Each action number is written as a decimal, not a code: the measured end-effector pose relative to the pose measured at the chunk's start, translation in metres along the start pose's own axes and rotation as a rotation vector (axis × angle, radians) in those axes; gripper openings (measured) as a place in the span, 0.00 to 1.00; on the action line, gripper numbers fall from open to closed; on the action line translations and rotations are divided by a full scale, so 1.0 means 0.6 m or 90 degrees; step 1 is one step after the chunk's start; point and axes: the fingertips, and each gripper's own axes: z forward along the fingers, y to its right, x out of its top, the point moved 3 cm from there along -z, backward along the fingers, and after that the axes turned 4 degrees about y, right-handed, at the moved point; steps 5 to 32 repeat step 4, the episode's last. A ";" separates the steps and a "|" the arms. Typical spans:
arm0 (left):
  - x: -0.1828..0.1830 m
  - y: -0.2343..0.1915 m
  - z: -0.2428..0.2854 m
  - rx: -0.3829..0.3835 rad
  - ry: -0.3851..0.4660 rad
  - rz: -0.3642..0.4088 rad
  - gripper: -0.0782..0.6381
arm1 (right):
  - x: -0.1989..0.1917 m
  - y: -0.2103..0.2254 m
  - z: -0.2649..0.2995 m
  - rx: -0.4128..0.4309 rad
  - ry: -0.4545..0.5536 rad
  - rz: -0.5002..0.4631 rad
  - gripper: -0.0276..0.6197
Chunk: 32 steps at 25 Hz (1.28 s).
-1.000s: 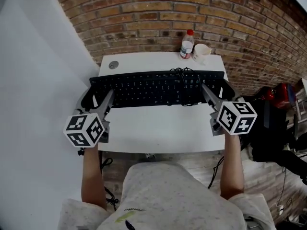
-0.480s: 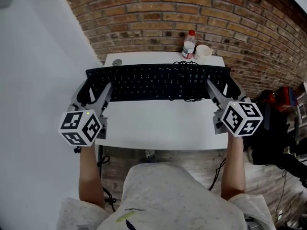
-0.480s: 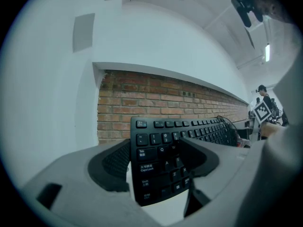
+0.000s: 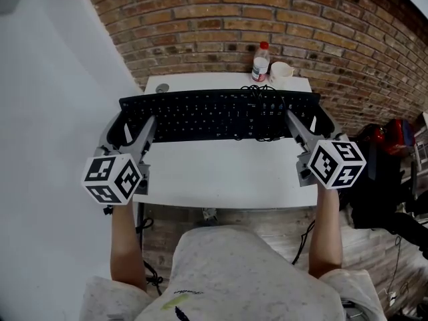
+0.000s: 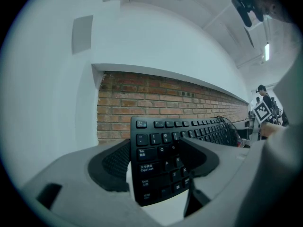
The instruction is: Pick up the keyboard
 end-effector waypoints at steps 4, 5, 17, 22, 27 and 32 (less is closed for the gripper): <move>-0.001 0.000 0.001 -0.001 -0.002 0.000 0.55 | -0.001 0.000 0.001 0.000 -0.003 0.001 0.62; -0.001 0.000 0.001 -0.001 -0.002 0.000 0.55 | -0.001 0.000 0.001 0.000 -0.003 0.001 0.62; -0.001 0.000 0.001 -0.001 -0.002 0.000 0.55 | -0.001 0.000 0.001 0.000 -0.003 0.001 0.62; -0.001 0.000 0.001 -0.001 -0.002 0.000 0.55 | -0.001 0.000 0.001 0.000 -0.003 0.001 0.62; -0.001 0.000 0.001 -0.001 -0.002 0.000 0.55 | -0.001 0.000 0.001 0.000 -0.003 0.001 0.62; -0.001 0.000 0.001 -0.001 -0.002 0.000 0.55 | -0.001 0.000 0.001 0.000 -0.003 0.001 0.62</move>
